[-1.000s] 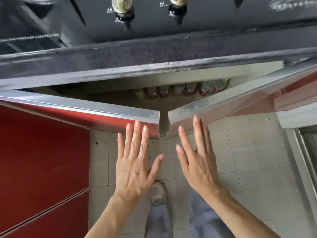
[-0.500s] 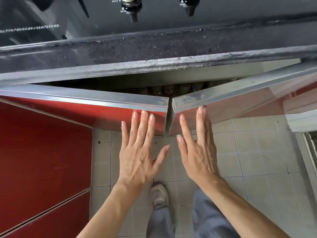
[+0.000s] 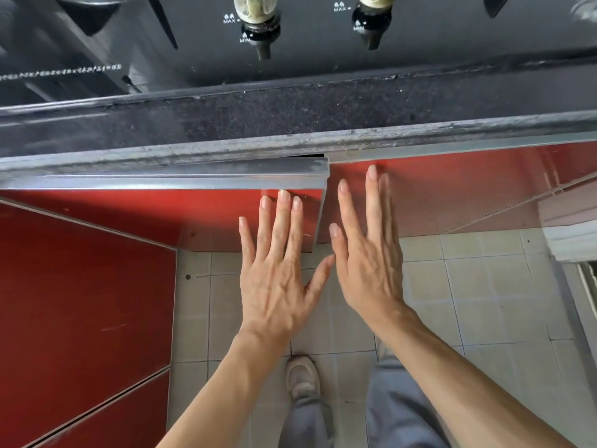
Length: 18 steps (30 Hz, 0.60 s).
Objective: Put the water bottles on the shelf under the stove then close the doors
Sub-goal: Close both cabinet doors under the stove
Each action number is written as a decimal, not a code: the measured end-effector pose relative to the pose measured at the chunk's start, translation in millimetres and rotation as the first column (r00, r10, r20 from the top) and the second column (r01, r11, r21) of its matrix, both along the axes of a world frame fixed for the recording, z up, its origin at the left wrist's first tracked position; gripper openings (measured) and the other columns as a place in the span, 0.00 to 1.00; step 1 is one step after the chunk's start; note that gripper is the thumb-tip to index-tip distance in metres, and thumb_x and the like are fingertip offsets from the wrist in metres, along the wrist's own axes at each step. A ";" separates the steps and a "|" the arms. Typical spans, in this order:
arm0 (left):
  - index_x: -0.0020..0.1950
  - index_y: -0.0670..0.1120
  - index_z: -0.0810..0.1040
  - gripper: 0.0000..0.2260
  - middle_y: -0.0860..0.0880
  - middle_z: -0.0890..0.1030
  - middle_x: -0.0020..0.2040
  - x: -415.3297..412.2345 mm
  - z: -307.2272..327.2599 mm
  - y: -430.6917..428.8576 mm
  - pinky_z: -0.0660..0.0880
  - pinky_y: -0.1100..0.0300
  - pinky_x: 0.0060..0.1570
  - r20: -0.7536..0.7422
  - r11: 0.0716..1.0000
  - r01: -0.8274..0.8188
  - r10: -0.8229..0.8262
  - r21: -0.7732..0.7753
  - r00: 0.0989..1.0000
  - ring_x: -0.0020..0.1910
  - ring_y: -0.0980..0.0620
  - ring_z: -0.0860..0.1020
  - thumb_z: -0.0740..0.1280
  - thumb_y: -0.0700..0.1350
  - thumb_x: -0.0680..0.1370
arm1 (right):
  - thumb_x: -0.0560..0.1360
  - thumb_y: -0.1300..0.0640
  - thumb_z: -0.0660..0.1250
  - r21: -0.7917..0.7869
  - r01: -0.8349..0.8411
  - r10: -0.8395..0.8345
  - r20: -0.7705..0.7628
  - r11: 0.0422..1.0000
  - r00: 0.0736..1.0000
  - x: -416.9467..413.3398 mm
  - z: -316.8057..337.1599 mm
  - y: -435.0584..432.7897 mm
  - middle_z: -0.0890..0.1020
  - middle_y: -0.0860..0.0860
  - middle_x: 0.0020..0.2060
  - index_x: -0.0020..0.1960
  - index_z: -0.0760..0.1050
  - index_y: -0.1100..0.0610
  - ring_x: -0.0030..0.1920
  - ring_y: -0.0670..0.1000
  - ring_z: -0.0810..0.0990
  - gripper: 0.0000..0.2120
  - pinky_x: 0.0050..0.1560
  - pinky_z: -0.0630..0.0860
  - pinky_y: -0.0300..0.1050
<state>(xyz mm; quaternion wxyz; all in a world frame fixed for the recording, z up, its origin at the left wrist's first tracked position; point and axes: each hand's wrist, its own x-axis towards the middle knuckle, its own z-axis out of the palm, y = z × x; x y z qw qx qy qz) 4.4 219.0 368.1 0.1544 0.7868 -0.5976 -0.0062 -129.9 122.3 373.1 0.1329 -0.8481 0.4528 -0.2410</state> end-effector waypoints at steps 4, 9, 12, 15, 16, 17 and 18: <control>0.90 0.42 0.49 0.39 0.45 0.43 0.90 2.2 -1.2 -13.9 0.48 0.31 0.85 0.020 0.999 -0.031 0.030 0.027 0.999 0.90 0.41 0.44 0.55 0.65 0.88 | 0.88 0.60 0.61 -0.001 0.015 -0.015 -0.033 1.000 0.999 5.7 -1.6 -6.6 0.49 0.61 0.87 0.87 0.57 0.56 0.87 0.65 0.48 0.29 0.83 0.58 0.66; 0.91 0.44 0.47 0.39 0.48 0.39 0.90 4.6 -7.1 -16.4 0.48 0.31 0.85 0.082 0.998 -0.040 0.035 0.054 0.996 0.90 0.42 0.43 0.54 0.66 0.88 | 0.88 0.59 0.61 -0.004 0.005 -0.005 -0.055 1.000 0.998 1.0 -4.4 -6.7 0.50 0.61 0.87 0.87 0.57 0.58 0.87 0.65 0.48 0.29 0.84 0.57 0.65; 0.91 0.44 0.46 0.39 0.48 0.36 0.89 5.5 -10.9 -18.3 0.48 0.31 0.85 0.088 0.998 -0.041 0.037 0.053 0.995 0.90 0.41 0.43 0.54 0.66 0.88 | 0.88 0.59 0.61 0.000 -0.004 0.004 -0.055 1.000 0.998 0.7 -6.5 -7.4 0.50 0.61 0.87 0.87 0.57 0.57 0.87 0.65 0.49 0.29 0.84 0.57 0.65; 0.91 0.44 0.46 0.39 0.48 0.36 0.89 2.5 -11.5 -19.8 0.49 0.31 0.85 0.080 0.997 -0.050 0.045 0.052 0.996 0.89 0.40 0.43 0.53 0.66 0.88 | 0.88 0.59 0.61 0.001 -0.007 0.007 -0.062 1.000 0.998 -0.8 -8.6 -6.0 0.50 0.61 0.87 0.87 0.57 0.58 0.87 0.64 0.49 0.29 0.84 0.57 0.65; 0.91 0.44 0.46 0.39 0.47 0.37 0.89 1.9 -10.8 -19.4 0.48 0.31 0.85 0.073 0.998 -0.047 0.043 0.052 0.996 0.89 0.40 0.43 0.53 0.66 0.88 | 0.88 0.60 0.62 0.011 -0.005 0.005 -0.060 1.000 0.998 -1.8 -9.4 -5.8 0.51 0.61 0.87 0.87 0.57 0.58 0.87 0.64 0.49 0.29 0.84 0.57 0.65; 0.91 0.44 0.46 0.39 0.47 0.37 0.89 2.0 -9.4 -18.4 0.48 0.31 0.85 0.068 0.998 -0.043 0.040 0.050 0.997 0.89 0.40 0.43 0.53 0.66 0.88 | 0.88 0.60 0.62 0.023 -0.001 0.002 -0.059 1.000 0.998 -2.5 -9.9 -3.9 0.51 0.61 0.87 0.87 0.57 0.58 0.87 0.64 0.49 0.30 0.84 0.57 0.65; 0.91 0.45 0.46 0.38 0.47 0.37 0.89 2.2 -7.7 -17.0 0.48 0.31 0.85 0.066 0.998 -0.037 0.034 0.054 0.997 0.89 0.40 0.43 0.53 0.66 0.88 | 0.88 0.59 0.62 0.037 0.002 0.000 -0.057 0.999 0.998 -2.9 -10.2 -1.9 0.51 0.60 0.87 0.87 0.57 0.58 0.87 0.63 0.48 0.30 0.84 0.57 0.65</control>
